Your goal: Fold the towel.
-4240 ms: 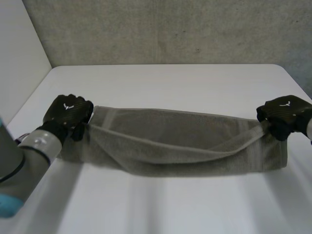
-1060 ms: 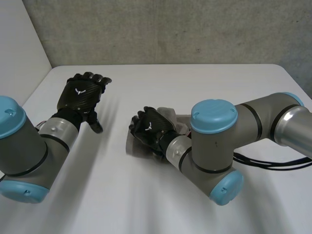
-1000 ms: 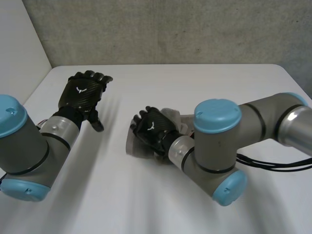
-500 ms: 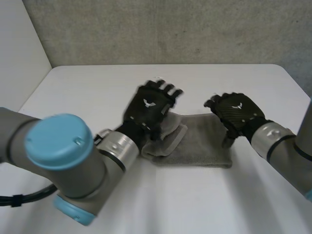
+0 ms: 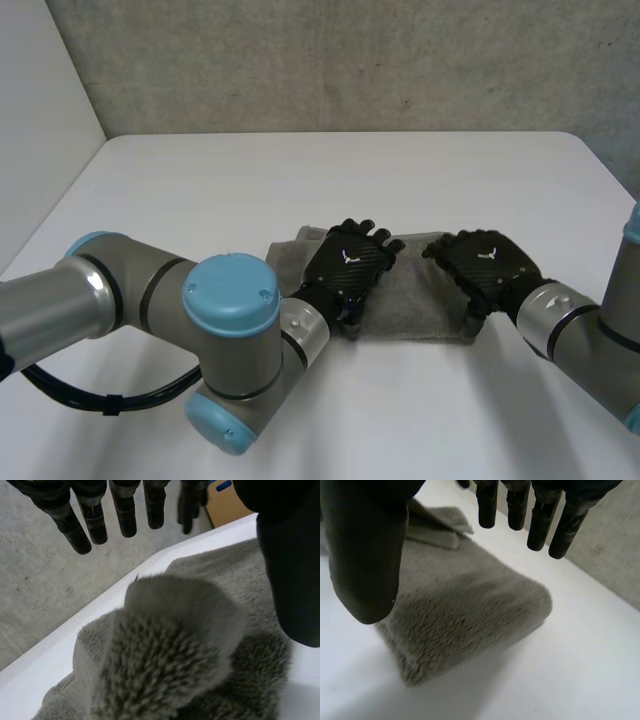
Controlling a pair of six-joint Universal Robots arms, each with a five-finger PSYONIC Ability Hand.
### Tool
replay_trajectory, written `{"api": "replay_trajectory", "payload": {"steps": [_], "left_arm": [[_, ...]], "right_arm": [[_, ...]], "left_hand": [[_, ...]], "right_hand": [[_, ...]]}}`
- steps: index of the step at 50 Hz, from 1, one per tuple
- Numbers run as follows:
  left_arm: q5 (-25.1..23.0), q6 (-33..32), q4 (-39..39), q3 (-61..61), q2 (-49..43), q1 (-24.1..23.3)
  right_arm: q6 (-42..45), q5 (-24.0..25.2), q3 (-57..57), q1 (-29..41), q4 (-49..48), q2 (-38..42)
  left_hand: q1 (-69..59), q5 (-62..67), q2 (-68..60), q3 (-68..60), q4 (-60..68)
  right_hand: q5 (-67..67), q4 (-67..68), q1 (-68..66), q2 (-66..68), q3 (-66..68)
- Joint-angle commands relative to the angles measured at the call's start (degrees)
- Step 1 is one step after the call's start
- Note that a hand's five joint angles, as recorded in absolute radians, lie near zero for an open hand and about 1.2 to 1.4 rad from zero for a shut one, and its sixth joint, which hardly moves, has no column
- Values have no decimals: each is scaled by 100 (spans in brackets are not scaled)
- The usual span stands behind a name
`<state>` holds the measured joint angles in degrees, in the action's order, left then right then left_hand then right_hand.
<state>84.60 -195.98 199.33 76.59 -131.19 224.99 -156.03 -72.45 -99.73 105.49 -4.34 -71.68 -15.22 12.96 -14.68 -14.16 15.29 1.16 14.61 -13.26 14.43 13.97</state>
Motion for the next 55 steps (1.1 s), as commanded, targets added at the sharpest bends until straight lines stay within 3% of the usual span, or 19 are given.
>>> {"api": "replay_trajectory", "payload": {"steps": [1, 6, 15, 26, 44, 55], "left_arm": [[485, -10, -43, -583, -407, 316], [846, -1, -87, -716, -434, 606], [882, 60, -140, -637, -302, 827], [953, -1, -149, -672, -574, 836], [2209, -669, -272, -734, -566, 862], [2157, -547, -246, -426, -83, 748]], "right_arm": [[28, -164, -3, -2, -31, 417], [37, -322, 15, -2, -198, 673], [177, -577, 59, 16, -480, 1041], [292, -832, -20, 68, -620, 1086], [310, -999, -82, 174, -770, 857], [310, -990, -82, 174, -770, 822]], "left_hand": [[215, -989, 161, 109, -223], [164, -938, 110, 58, -172], [164, -938, 110, 58, -172], [147, -921, 93, 41, -155], [147, -921, 93, 41, -155], [164, -938, 110, 58, -172]], "right_hand": [[731, 386, -520, 404, 450], [1306, 961, -1095, 978, 1025], [2901, 2556, -2691, 2574, 2620], [3054, 2709, -2844, 2727, 2773], [3475, 3131, -3265, 3148, 3195], [3341, 2996, -3130, 3014, 3060]]}}
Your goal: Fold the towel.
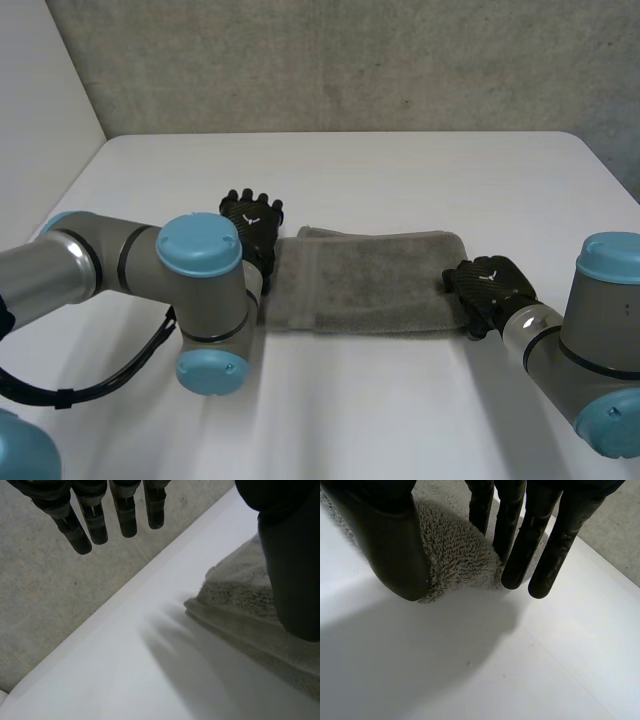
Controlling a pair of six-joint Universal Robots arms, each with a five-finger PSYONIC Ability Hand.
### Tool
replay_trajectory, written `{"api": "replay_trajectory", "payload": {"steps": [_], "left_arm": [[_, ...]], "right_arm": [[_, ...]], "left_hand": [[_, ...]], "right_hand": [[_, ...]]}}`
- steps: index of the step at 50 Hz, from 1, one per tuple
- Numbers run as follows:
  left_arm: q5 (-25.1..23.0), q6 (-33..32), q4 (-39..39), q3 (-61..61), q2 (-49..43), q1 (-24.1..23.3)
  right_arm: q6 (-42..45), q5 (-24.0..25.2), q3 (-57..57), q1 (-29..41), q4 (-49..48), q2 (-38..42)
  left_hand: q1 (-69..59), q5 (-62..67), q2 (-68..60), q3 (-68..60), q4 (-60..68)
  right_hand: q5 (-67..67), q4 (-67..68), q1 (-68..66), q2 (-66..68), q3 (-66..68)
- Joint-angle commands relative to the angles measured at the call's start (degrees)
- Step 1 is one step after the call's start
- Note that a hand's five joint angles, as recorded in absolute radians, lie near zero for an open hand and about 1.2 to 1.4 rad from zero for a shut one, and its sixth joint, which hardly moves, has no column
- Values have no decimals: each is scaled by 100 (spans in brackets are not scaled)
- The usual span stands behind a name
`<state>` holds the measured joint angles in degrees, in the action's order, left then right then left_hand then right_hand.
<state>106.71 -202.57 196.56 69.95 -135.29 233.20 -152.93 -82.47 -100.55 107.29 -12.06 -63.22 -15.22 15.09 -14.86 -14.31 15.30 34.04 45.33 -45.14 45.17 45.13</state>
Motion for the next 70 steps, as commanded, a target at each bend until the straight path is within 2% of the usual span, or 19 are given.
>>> {"api": "replay_trajectory", "payload": {"steps": [1, 7, 9, 11, 18, 23, 25, 31, 36, 39, 41, 44, 47, 48, 49, 50, 52, 59, 70], "left_arm": [[-54, 112, 31, 238, 328, -73], [-177, 209, 40, 352, 469, -214], [-177, 209, 40, 361, 478, -240], [-177, 218, 40, 361, 504, -240], [-168, 235, -22, 396, 715, -222], [-221, 323, -30, 643, 996, -152], [-413, 489, -30, 887, 1407, -4], [-915, 877, 40, 1310, 1972, 270], [-1109, 1307, 110, 1714, 2603, 507], [-1117, 1369, 145, 1811, 2719, 560], [-1126, 1387, 224, 1969, 2868, 621], [-1126, 1387, 286, 2092, 2938, 648], [-1126, 1387, 312, 2154, 2939, 648], [-1126, 1387, 330, 2198, 2939, 648], [-1126, 1387, 347, 2242, 2939, 648], [-1126, 1387, 348, 2242, 2939, 648], [-1135, 1387, 400, 2312, 2930, 691], [-1135, 1378, 532, 2243, 2903, 762], [-1126, 1395, 594, 2005, 2790, 622]], "right_arm": [[0, 12, 0, -6, 2, -24], [0, 29, -26, -15, -16, -41], [0, 38, -26, -6, -16, -41], [0, 21, -17, -6, -16, -50], [369, -15, 71, -77, 81, -305], [1389, -58, 194, -121, 283, -612], [2062, -68, 395, -86, 353, -717], [2496, -50, 1064, 248, 388, -683], [2540, 467, 2116, 1354, 432, -44], [2558, 706, 2329, 1567, 511, 214], [2645, 1283, 2697, 2021, 747, 651], [2785, 1680, 3031, 2322, 1028, 1178], [2848, 1717, 3138, 2393, 1197, 1392], [2909, 1673, 3190, 2419, 1345, 1548], [2927, 1595, 3191, 2419, 1442, 1585], [2927, 1594, 3191, 2419, 1443, 1585], [2831, 1375, 3165, 2402, 1452, 1576], [1771, 1198, 2858, 2323, 1162, 920], [-253, 1137, 2058, 1647, 968, -137]], "left_hand": [[164, -1151, 129, 73, -172], [164, -1151, 129, 73, -172], [181, -1168, 145, 90, -189], [181, -1168, 145, 90, -189], [181, -1168, 145, 90, -189], [181, -1168, 145, 90, -189], [181, -1168, 145, 90, -189], [181, -1168, 145, 90, -189], [181, -1168, 145, 90, -189], [181, -1168, 145, 90, -189], [181, -1168, 145, 90, -189], [181, -1168, 145, 90, -189], [181, -1168, 145, 90, -189], [181, -1168, 145, 90, -189], [181, -1168, 145, 90, -189], [181, -1168, 145, 90, -189], [198, -1184, 162, 107, -206], [198, -1185, 162, 107, -206], [215, -1201, 179, 124, -223]], "right_hand": [[52, -76, 57, -61, -56], [1078, 950, -969, 965, 970], [1818, 1690, -1709, 1706, 1710], [3586, 3458, -3477, 3473, 3478], [3596, 3467, -3486, 3483, 3487], [3596, 3467, -3486, 3483, 3487], [3596, 3467, -3486, 3483, 3487], [3596, 3467, -3486, 3483, 3487], [3596, 3467, -3486, 3483, 3487], [3596, 3467, -3486, 3483, 3487], [3596, 3467, -3486, 3483, 3487], [3596, 3467, -3486, 3483, 3487], [3596, 3467, -3486, 3483, 3487], [3402, 3273, -3292, 3289, 3293], [1768, 1639, -1658, 1655, 1659], [1751, 1623, -1642, 1638, 1643], [-1617, -1745, 1726, -1729, -1725], [-3404, -3533, 3514, -3517, -3513], [-3404, -3533, 3514, -3517, -3513]]}}
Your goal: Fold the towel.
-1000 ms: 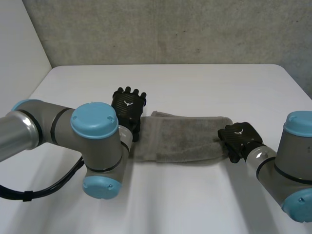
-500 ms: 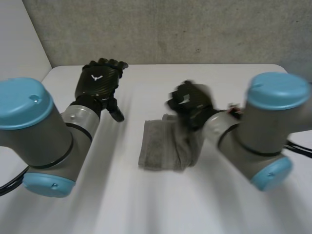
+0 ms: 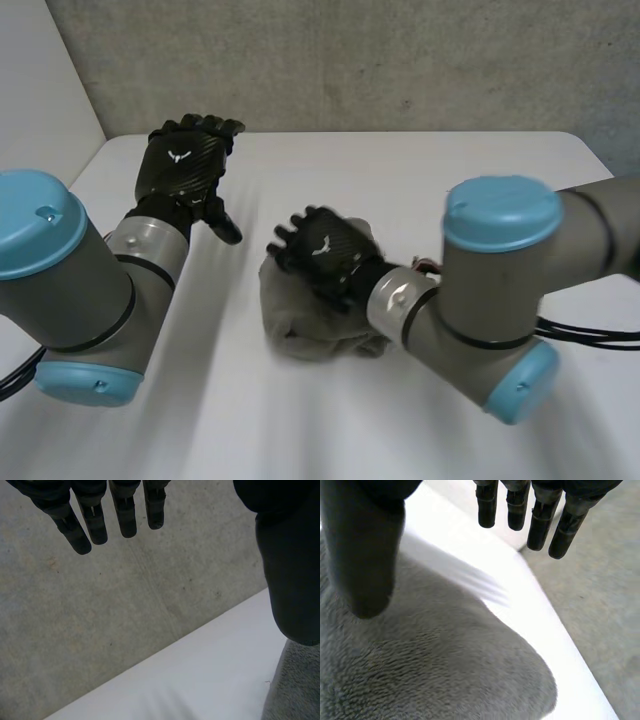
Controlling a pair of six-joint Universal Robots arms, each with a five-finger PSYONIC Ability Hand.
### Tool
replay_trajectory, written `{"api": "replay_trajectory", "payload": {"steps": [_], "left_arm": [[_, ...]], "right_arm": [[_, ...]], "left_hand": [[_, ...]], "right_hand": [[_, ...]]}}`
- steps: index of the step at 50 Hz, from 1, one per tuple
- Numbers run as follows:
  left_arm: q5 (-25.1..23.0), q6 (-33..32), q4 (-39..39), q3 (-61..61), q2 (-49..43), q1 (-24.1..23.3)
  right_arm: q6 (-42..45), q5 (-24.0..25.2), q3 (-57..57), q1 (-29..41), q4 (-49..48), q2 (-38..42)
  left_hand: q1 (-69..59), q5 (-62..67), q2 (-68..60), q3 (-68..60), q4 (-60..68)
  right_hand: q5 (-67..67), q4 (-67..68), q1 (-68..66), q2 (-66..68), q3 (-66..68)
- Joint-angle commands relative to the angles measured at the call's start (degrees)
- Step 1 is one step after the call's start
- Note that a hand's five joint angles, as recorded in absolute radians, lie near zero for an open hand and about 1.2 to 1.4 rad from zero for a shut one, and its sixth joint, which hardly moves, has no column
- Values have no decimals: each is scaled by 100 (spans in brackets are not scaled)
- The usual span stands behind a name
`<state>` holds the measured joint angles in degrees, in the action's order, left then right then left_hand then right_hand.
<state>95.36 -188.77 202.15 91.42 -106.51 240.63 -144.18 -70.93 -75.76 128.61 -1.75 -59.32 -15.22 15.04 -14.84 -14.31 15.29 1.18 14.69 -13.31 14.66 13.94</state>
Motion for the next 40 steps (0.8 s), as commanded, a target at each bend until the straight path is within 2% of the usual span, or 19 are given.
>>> {"api": "replay_trajectory", "payload": {"steps": [1, 7, 13, 21, 27, 36, 40], "left_arm": [[17, 24, 52, -177, -168, -183], [35, 33, 53, -335, -624, -561], [61, 33, 26, -309, -1056, -623], [61, 24, -27, -327, -1724, -764], [79, 16, -149, -493, -2155, -772], [88, 24, -422, -599, -1953, -834], [88, 24, -562, -617, -1515, -852]], "right_arm": [[-1356, -18, -448, -608, -53, -563], [-1964, 17, -431, -969, -36, -563], [-2035, 17, -334, -1084, -36, -466], [-2035, -79, -44, -1093, 70, 307], [-1921, -395, 175, -1031, 368, 922], [-1885, -501, 184, -996, 360, 738], [-1947, -737, 88, -1075, 325, 134]], "left_hand": [[215, -1196, 177, 124, -222], [232, -1213, 194, 140, -238], [215, -1196, 177, 124, -222], [248, -1230, 210, 157, -255], [215, -1196, 177, 124, -222], [215, -1196, 177, 124, -222], [215, -1196, 177, 124, -222]], "right_hand": [[-118, -469, 331, -466, -394], [-118, -469, 331, -466, -394], [-118, -469, 331, -466, -394], [-118, -469, 331, -466, -394], [-118, -469, 331, -466, -394], [-118, -469, 331, -466, -394], [-118, -469, 331, -466, -394]]}}
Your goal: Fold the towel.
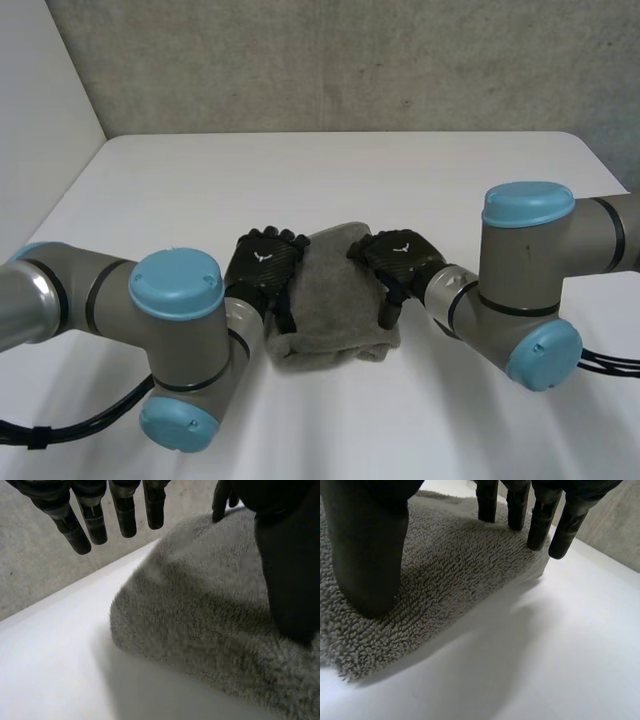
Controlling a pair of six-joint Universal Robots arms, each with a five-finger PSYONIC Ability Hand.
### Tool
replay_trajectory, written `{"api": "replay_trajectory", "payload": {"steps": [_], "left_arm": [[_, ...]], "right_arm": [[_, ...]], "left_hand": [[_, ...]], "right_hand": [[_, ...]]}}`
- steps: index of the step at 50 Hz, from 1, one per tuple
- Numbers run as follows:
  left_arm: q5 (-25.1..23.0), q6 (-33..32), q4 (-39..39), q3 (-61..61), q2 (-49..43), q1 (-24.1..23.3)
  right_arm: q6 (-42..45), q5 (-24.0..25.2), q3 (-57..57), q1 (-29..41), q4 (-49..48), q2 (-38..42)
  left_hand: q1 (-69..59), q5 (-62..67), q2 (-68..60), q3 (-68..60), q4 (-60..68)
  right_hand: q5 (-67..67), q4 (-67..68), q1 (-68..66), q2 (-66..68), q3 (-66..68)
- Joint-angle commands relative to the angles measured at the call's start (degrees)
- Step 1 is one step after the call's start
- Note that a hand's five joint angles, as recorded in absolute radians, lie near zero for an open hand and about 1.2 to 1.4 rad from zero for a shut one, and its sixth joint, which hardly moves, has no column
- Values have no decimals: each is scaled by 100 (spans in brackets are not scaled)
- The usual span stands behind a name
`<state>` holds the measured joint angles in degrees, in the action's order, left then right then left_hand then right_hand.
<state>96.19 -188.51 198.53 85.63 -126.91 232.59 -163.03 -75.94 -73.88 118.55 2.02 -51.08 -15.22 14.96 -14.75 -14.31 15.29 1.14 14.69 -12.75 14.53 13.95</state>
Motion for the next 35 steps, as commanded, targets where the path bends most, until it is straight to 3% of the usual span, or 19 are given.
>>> {"api": "replay_trajectory", "payload": {"steps": [1, 12, 14, 20, 35], "left_arm": [[5, -2, -236, -37, 692, -38], [49, -2, -658, -108, 2171, 164], [172, -2, -912, -116, 2634, 374], [251, 7, -1281, -29, 3058, 630], [278, 16, -1440, 253, 3120, 657]], "right_arm": [[-70, -358, -144, -86, -62, -936], [-238, -1318, -346, -350, -97, -2459], [-369, -1510, -504, -446, -97, -2844], [-475, -1581, -899, -701, -97, -3258], [-475, -1573, -1164, -824, -97, -3426]], "left_hand": [[215, -1189, 167, 124, -222], [299, -1273, 251, 208, -306], [332, -1307, 285, 241, -340], [349, -1324, 302, 258, -357], [349, -1324, 302, 258, -357]], "right_hand": [[-114, -469, 275, -453, -395], [-114, -469, 275, -453, -395], [-114, -469, 275, -453, -395], [-114, -469, 275, -453, -395], [-114, -469, 275, -453, -395]]}}
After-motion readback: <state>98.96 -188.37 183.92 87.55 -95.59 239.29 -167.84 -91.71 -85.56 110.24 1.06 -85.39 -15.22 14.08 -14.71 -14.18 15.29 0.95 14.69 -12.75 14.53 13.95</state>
